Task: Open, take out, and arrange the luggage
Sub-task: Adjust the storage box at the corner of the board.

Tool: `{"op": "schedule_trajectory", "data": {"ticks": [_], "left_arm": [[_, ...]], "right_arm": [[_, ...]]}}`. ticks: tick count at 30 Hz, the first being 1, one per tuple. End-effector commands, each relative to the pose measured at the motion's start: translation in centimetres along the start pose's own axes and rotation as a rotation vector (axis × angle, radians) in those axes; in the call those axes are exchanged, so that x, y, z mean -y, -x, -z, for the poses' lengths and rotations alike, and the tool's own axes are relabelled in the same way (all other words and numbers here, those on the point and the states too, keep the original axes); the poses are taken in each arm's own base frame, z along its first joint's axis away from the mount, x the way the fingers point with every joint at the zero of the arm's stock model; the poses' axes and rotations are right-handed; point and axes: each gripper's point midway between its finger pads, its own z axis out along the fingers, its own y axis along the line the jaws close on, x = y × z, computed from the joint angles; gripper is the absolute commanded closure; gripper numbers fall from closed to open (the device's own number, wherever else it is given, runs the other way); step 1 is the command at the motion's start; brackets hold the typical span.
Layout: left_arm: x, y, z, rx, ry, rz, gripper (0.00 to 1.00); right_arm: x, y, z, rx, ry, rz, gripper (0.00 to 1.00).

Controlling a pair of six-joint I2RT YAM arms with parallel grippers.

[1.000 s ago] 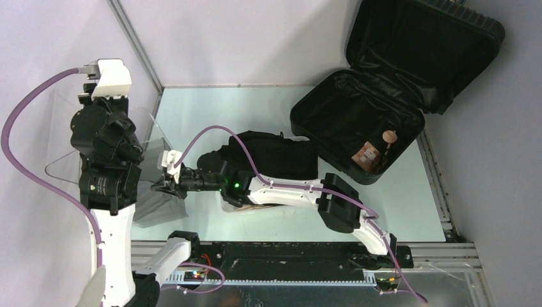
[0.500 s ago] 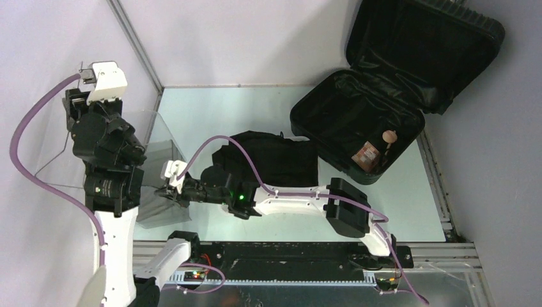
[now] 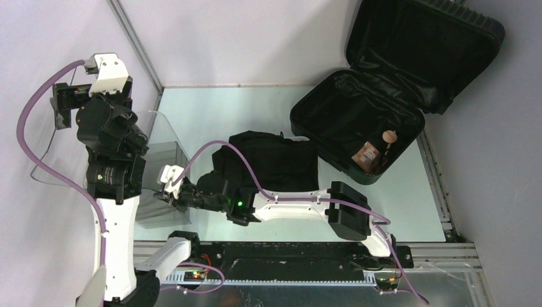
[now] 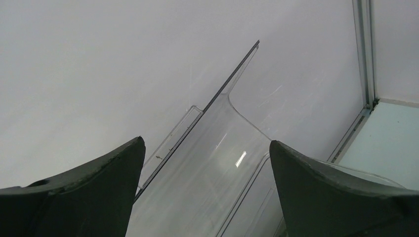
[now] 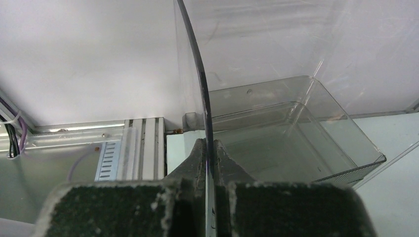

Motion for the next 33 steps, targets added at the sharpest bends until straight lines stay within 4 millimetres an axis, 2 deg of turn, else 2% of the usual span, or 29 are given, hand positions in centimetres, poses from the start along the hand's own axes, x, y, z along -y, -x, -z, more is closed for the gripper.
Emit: {"op": "schedule_trajectory", "data": {"ticks": [1, 5, 12, 15, 18, 24, 32, 33], "left_arm": [[0.0, -1.2, 0.5, -0.051, -0.015, 0.004, 0.01], [0.2, -0.8, 0.1, -0.061, -0.024, -0.031, 0.00], [-0.9, 1.4, -0.2, -0.016, -0.007, 0.010, 0.00], [-0.3, 2.5, -1.0, 0.000, -0.017, -0.007, 0.00], [-0.5, 3.5, -1.4, 0.004, 0.003, -0.004, 0.00], [-0.6, 4.3, -1.4, 0.031, 0.002, -0.011, 0.00], [2.5, 5.4, 0.5, 0.148, -0.209, 0.065, 0.00], [2.9, 5.1, 0.6, 0.147, -0.225, 0.060, 0.00]], "right_arm": [[3.8, 4.9, 0.0, 0.101, -0.161, 0.043, 1.00], [3.8, 4.4, -0.3, 0.084, -0.148, 0.067, 1.00], [4.3, 4.2, -0.4, 0.066, -0.138, 0.079, 1.00], [4.3, 4.5, -0.5, 0.073, -0.130, 0.076, 1.00], [4.3, 4.4, -0.6, 0.063, -0.121, 0.073, 1.00], [4.4, 4.4, -0.9, 0.061, -0.117, 0.063, 1.00], [4.7, 4.3, -1.0, 0.062, -0.133, 0.033, 1.00], [4.8, 4.7, -0.9, 0.064, -0.135, 0.032, 0.96]]}}
